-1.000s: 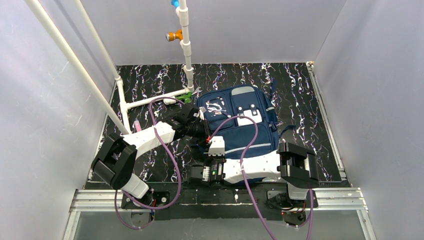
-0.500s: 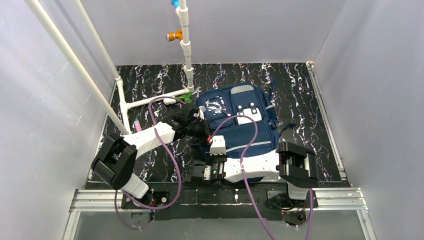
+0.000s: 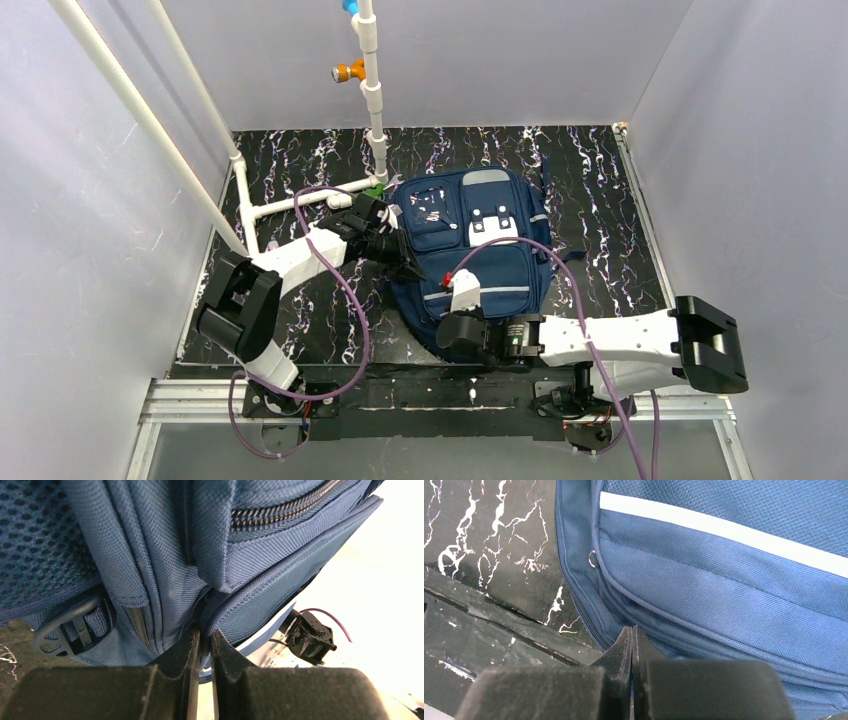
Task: Pack the student bag
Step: Zip the student bag at the center of the board.
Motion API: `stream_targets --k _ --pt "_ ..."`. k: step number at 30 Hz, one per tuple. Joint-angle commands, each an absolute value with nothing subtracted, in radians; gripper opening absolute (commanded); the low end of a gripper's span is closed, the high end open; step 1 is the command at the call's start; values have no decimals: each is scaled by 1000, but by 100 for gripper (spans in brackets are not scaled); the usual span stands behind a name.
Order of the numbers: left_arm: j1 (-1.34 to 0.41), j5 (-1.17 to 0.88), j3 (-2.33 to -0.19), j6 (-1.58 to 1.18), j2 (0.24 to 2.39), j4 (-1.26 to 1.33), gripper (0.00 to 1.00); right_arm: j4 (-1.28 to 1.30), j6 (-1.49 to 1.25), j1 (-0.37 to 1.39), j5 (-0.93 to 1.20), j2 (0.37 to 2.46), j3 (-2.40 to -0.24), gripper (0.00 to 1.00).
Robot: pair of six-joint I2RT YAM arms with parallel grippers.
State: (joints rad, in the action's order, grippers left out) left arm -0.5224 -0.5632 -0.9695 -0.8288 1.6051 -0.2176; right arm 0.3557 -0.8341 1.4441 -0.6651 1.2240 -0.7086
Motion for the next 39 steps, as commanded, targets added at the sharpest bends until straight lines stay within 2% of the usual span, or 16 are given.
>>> stream_targets --k 1,7,9,10,12,19,27,29,30,37,39 --pt "-494 -544 -952 -829 1551 -213 0 304 -793 1443 -631 1295 -758 1" --pt "-495 -522 -948 -800 1538 -242 0 315 -761 1442 -705 1345 -790 1" --pt "-494 -530 -948 -803 1537 -239 0 326 -767 1442 -709 1359 -823 25" --pt "-494 -534 -948 -804 1538 -239 0 335 -778 1443 -727 1364 -832 31" --pt "-494 -539 -948 -804 1539 -237 0 349 -818 1443 -763 1367 -836 36" --pt "-494 -547 -944 -809 1533 -235 0 285 -775 1443 -785 1423 -834 44" --pt "-494 -545 -940 -819 1536 -233 0 314 -746 1452 -877 1550 -894 45" --pt "-494 -542 -940 -822 1539 -232 0 327 -758 1453 -923 1575 -895 43" --pt "-494 -542 -940 -823 1540 -233 0 339 -767 1453 -945 1586 -901 39" --pt "-488 -499 -948 -809 1545 -257 0 343 -730 1472 -972 1567 -889 1" --pt "-474 -493 -960 -791 1558 -268 0 373 -723 1473 -934 1532 -867 1"
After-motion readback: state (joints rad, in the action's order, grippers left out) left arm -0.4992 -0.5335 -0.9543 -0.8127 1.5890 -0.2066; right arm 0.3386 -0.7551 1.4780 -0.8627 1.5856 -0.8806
